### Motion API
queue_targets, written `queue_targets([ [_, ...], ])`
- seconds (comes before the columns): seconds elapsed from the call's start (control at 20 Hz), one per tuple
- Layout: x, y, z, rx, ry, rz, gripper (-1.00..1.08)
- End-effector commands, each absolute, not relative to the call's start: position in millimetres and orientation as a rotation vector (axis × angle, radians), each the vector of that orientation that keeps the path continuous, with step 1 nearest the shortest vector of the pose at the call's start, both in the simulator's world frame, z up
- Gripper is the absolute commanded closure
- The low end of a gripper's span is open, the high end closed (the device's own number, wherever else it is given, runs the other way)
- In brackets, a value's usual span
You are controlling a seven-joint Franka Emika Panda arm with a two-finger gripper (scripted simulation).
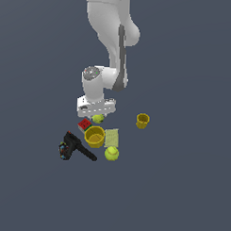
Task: Pick up a designated object from a clutter of objects.
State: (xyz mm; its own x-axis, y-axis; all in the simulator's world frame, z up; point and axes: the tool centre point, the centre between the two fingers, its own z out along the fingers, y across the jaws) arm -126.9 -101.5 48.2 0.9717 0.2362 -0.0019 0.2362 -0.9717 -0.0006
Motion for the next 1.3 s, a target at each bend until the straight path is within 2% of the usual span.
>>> queue_targets([
  [0.0, -124, -98, 56, -3.119, -0.374, 0.0, 1.08],
  [0.45, -105, -73, 103, -3.121, -0.373, 0.002, 1.08],
  [1.25, -52, -2, 237, -3.124, -0.373, 0.002, 1.08],
])
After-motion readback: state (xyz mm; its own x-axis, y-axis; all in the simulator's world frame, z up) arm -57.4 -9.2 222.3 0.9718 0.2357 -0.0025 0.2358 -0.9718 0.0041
